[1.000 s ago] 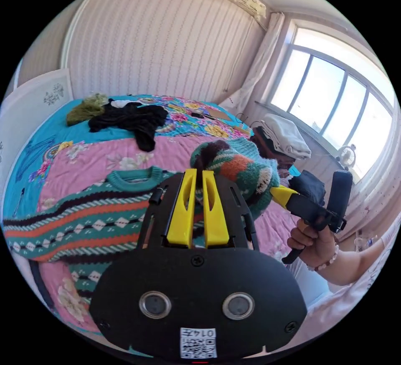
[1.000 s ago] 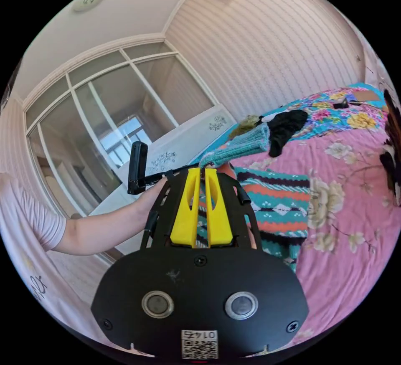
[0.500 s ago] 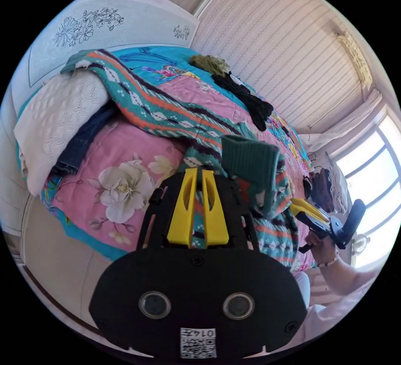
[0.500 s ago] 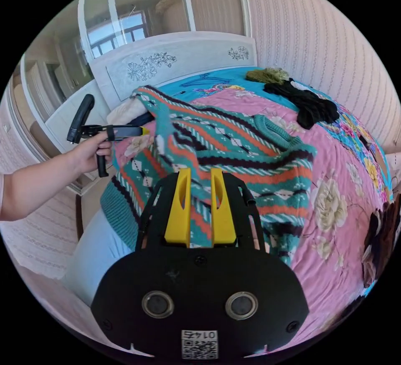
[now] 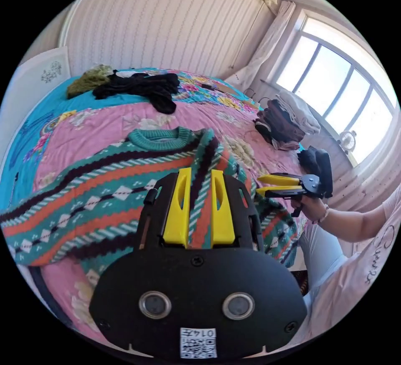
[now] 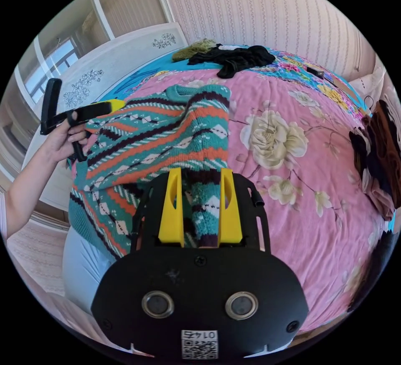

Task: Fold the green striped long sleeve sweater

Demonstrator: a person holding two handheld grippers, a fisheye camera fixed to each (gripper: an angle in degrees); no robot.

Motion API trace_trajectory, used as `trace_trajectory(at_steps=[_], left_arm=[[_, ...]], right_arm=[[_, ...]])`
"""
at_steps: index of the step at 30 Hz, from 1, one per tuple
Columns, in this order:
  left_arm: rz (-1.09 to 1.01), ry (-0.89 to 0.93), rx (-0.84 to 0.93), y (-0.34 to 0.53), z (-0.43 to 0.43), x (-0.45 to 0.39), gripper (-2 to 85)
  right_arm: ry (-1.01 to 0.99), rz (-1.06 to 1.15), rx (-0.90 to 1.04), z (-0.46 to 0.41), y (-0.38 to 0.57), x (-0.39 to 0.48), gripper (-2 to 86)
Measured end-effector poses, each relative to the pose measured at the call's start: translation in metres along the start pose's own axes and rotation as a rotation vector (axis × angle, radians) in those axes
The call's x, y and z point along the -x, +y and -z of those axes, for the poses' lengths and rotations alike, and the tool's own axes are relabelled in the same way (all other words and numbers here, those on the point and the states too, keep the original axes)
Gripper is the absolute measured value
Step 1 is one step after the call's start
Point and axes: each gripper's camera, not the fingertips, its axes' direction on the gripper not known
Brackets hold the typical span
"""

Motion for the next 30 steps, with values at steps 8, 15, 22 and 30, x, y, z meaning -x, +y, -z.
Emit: trace_trajectory(at_steps=[8,15,22,30], left_arm=[[0.084,0.154,0.295,-0.08,-0.119,0.016,9.0],[-0.074,0.14,0.316,-0.121,-0.126,-0.012,6.3],[-0.103,0.051,0.435,-0.149,-0.18,-0.042,7.3],[-0.007,0.153,0.376,-0.141,-0.176,-0.029,4.4]], right_arm=[[-0.169,-0.083,0.023,-0.011,-0.018,-0.062,11.2],[-0.335,-0.174,-0.059,0.002,-0.021,-0.128,3.6],[-0.353,-0.312,-0.109,0.013,-0.016,-0.193,4.8],[-0.346,-0.29,-0.027,-0.007,-0.037,-0.213,10.3]])
